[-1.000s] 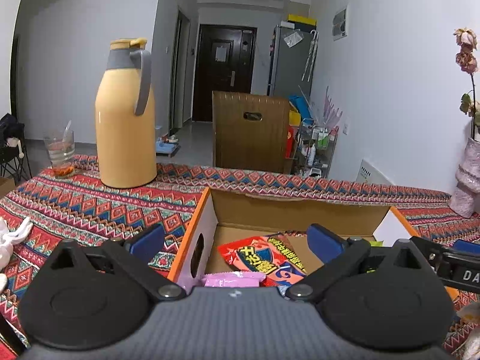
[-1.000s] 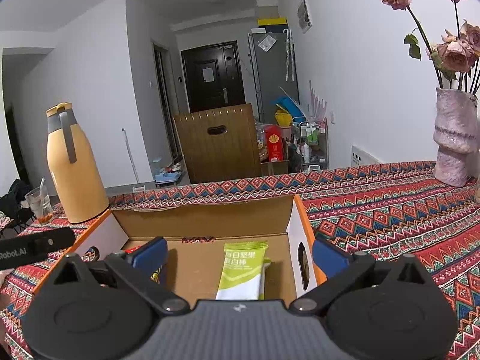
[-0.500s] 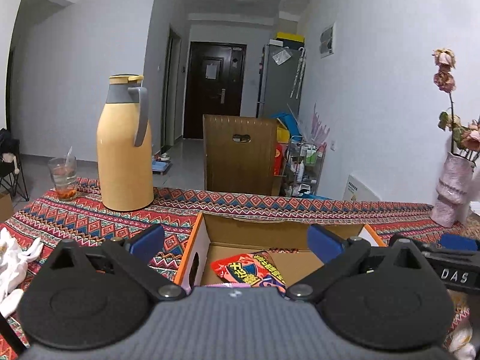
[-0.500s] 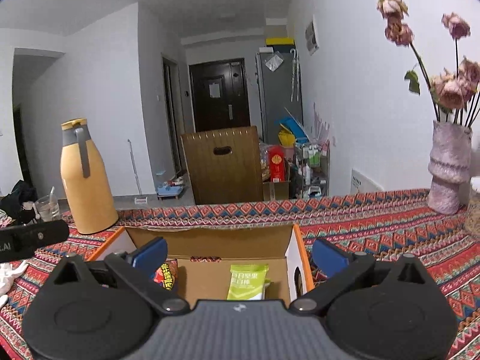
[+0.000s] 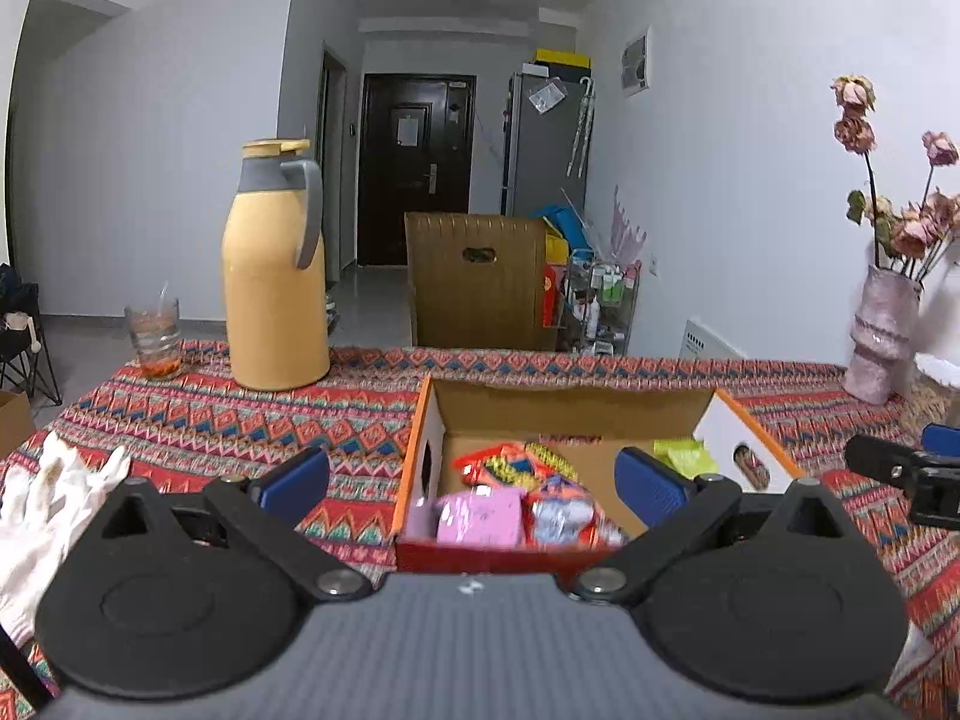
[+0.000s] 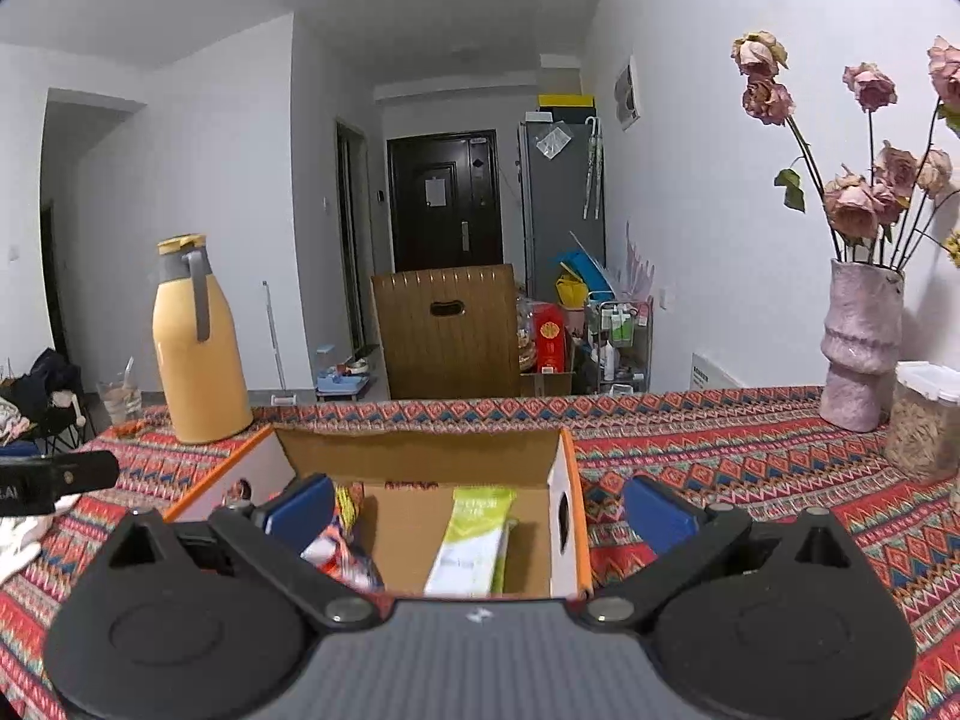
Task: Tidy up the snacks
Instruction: 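Withdraw both tools from the box back toward the remaining snacks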
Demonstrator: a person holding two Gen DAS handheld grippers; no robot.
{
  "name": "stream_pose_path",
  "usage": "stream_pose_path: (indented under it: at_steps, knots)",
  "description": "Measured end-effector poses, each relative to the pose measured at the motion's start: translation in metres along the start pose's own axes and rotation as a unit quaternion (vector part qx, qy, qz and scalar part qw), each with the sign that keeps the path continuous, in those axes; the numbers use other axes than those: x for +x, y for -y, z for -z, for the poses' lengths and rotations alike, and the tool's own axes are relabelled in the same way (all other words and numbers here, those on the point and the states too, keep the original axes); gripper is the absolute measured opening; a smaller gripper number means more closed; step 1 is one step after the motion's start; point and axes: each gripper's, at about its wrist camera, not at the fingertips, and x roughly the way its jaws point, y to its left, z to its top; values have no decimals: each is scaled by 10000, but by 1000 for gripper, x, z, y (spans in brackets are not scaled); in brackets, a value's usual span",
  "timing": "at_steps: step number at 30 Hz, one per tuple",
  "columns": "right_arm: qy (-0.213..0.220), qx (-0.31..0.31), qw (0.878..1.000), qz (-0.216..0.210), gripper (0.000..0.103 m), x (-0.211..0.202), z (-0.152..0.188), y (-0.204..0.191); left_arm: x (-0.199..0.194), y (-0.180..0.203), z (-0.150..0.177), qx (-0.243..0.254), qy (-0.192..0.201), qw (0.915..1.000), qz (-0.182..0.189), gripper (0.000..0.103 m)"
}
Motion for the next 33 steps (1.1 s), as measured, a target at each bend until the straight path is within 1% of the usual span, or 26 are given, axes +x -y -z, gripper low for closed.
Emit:
stream_pose_path:
  at_steps: [4,8,12,14,17,20,24,33]
  knots:
    - [-96,-3,10000,14,103,-15,18,-2,-9,-7,17,80,-155,9998,0,103]
    - [-289,35,9996,27,103,-25,38,-2,-19,-14,37,93,-322,9994,16,103]
    - [-527,140,9985,38,103,-31,59,-2,-22,-21,57,3,-487,9988,97,103]
    - [-647,172,9977,33,103,-32,68,-3,-19,-24,66,-52,-619,9981,57,103]
    - [-773,185,9968,53,103,-33,79,-4,-18,-27,77,-131,-715,9973,37,103]
    - [-906,218,9956,128,103,-32,86,-3,-15,-28,85,-222,-719,9972,17,103]
    - [-1020,250,9944,124,103,-30,92,-6,-10,-26,90,-193,-718,9972,-47,103]
    - [-1077,220,9938,193,103,-29,92,-7,-10,-27,95,-269,-691,9972,-11,103]
